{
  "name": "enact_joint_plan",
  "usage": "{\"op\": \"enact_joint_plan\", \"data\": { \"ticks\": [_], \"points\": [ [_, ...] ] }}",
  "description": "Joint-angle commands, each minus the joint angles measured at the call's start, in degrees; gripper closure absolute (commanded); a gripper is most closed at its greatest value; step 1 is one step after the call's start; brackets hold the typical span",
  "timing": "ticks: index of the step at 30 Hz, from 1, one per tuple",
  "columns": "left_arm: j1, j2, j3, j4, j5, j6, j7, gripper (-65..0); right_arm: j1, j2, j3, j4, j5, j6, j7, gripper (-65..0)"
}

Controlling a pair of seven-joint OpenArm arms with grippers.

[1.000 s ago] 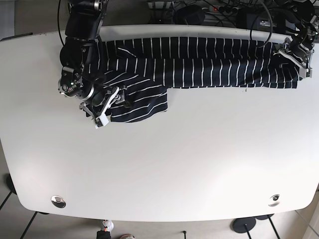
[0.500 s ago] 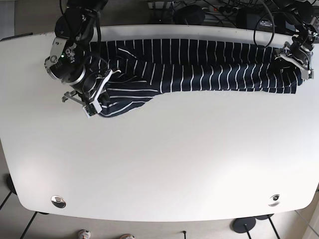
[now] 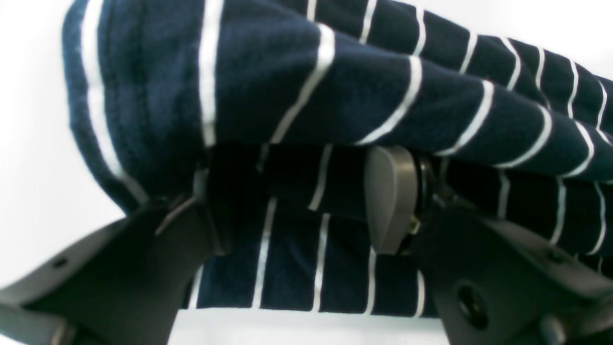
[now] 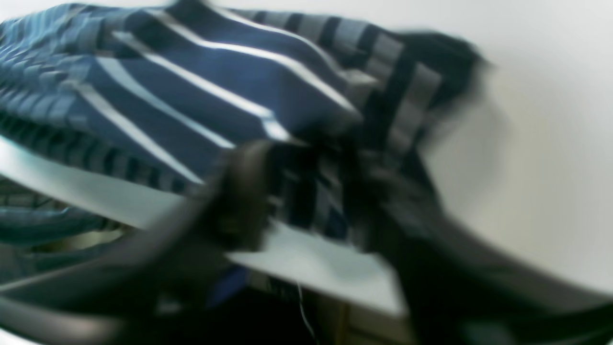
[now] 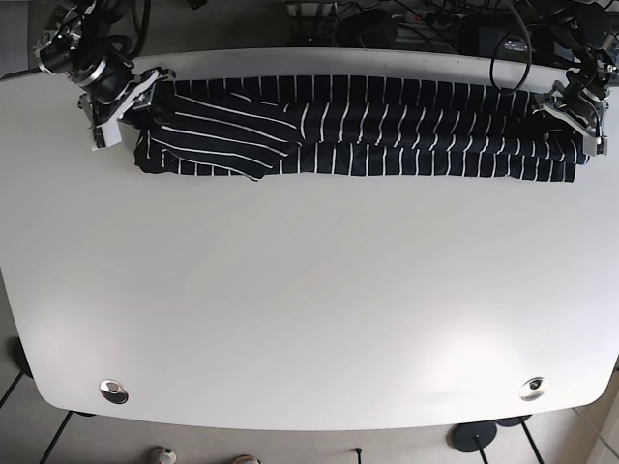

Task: Fold the T-shirt properly
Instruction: 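Tuck the hanging sleeve into the fold with the right gripper, then grasp both ends of the folded strip with both grippers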

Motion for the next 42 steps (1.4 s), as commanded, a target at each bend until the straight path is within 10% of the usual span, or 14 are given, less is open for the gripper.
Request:
{"op": "enact_joint_plan", "data": {
  "ticks": [1,4,15,23,33,42],
  "points": [
    [0.33,-0.57,-0.24,2.40,2.23,0.77,2.18,-36.5,-0.08,0.60,2.24,0.96,1.22,0.10,1.07,-42.5],
    [0.42,0.31,-0.50,10.22,2.14,0.77,2.18,-36.5,1.06,1.65,4.70,0.96,1.48,0.10,1.07,-54.2],
    [0.68,4.71,1.08,21.91,2.76,0.77,2.27,-36.5,11.35,1.74,-9.46,0.87,-0.19,0.10,0.98,-53.3],
    [0.59,3.21,0.64,8.20,2.58,0.77,1.83,-36.5,6.16,-0.98,-15.70,-7.22,-15.57,0.10,8.54,-7.6],
    [-3.98,2.77,3.28,-1.73,2.76,0.77,-2.74,-36.5,17.33,6.23,-16.40,-35.79,-27.44,0.10,31.05,-10.3],
    [-10.84,2.77,5.47,-4.64,2.32,0.77,-2.74,-36.5,26.03,8.42,-16.40,-41.68,-29.20,0.10,32.10,-9.7]
  ]
}}
